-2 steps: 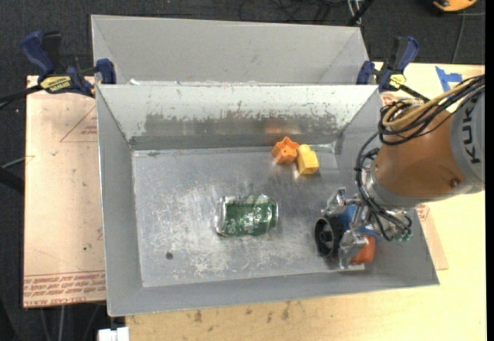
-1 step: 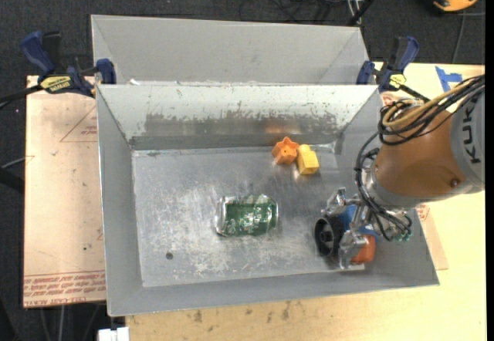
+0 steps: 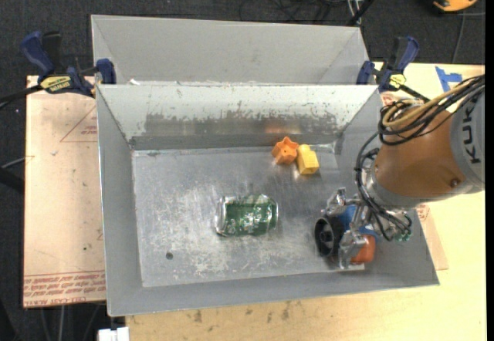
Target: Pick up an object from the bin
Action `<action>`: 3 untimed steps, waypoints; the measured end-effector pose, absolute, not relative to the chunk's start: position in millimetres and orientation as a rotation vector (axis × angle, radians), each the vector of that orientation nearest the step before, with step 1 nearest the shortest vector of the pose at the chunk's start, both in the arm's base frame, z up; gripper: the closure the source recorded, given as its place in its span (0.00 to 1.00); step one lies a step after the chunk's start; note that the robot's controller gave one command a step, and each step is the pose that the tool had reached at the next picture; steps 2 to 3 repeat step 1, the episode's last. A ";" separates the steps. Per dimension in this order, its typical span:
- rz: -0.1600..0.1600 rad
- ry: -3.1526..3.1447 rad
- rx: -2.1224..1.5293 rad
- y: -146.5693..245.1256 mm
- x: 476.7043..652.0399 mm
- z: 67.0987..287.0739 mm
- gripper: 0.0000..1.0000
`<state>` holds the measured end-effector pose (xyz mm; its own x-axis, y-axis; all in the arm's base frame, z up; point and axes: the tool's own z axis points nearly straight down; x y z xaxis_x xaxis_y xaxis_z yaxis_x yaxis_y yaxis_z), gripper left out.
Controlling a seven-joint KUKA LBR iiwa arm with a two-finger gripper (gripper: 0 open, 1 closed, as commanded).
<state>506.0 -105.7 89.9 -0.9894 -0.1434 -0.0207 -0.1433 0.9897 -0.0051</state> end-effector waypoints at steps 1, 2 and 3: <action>-0.001 3.127 -0.232 -112.4 524.4 243.3 1.00; -0.001 3.127 -0.232 -112.4 524.4 243.3 1.00; -0.001 3.127 -0.232 -112.4 524.4 243.3 1.00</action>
Offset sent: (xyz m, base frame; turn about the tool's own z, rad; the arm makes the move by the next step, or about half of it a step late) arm 0.0000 0.0000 0.0000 0.0000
